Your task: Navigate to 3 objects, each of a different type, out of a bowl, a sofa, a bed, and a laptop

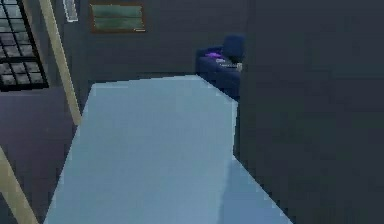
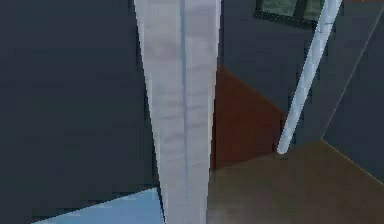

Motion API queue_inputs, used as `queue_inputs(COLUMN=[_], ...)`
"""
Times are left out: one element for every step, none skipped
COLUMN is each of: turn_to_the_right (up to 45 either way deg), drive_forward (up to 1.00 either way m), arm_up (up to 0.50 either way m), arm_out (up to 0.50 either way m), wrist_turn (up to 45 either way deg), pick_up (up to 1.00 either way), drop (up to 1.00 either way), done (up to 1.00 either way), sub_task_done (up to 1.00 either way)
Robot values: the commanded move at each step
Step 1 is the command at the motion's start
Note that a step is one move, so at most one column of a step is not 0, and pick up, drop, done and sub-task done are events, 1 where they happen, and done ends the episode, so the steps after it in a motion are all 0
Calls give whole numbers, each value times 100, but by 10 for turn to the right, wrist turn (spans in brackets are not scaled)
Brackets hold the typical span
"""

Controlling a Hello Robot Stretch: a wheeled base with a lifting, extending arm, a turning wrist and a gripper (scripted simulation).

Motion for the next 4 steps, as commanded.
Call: queue_inputs(turn_to_the_right=[0, 30, -60, 0], drive_forward=[100, 0, 0, 90], arm_up=[0, 0, 0, 0], arm_out=[0, 0, 0, 0], wrist_turn=[0, 0, 0, 0], pick_up=[0, 0, 0, 0], drop=[0, 0, 0, 0], done=[0, 0, 0, 0], sub_task_done=[0, 0, 0, 0])
